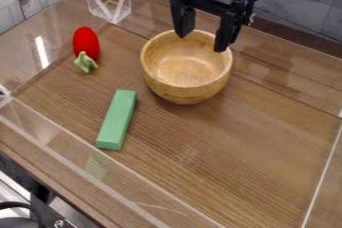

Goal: Move the red fruit to the right

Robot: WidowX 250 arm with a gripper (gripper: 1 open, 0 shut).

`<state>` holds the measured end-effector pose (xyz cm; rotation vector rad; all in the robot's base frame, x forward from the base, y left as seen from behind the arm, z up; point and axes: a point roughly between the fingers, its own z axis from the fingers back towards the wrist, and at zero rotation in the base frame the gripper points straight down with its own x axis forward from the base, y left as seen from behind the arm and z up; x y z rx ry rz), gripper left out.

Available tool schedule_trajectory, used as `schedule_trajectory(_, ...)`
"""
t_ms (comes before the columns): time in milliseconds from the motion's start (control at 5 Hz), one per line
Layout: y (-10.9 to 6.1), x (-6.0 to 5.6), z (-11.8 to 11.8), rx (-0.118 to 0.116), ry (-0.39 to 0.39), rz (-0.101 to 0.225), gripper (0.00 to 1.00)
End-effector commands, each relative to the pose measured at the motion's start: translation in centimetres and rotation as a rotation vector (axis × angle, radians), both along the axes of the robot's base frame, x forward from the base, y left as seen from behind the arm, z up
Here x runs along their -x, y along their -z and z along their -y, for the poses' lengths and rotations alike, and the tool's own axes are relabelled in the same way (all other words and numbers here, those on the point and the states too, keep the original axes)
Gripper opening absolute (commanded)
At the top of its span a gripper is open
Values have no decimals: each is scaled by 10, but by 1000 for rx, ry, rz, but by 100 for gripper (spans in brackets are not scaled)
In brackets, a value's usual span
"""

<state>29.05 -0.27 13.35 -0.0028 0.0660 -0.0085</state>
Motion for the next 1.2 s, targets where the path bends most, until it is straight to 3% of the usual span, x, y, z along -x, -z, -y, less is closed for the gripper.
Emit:
schedule_trajectory(0,13,0,-9,2,13,-22,100)
schedule_trajectory(200,16,3,-48,3,-38,-6,100)
schedule_trajectory(600,28,21,-131,-10,-172,48,100)
schedule_trajectory(800,35,21,-165,-9,-243,64,100)
schedule_trajectory(1000,40,13,-183,-6,-342,72,100)
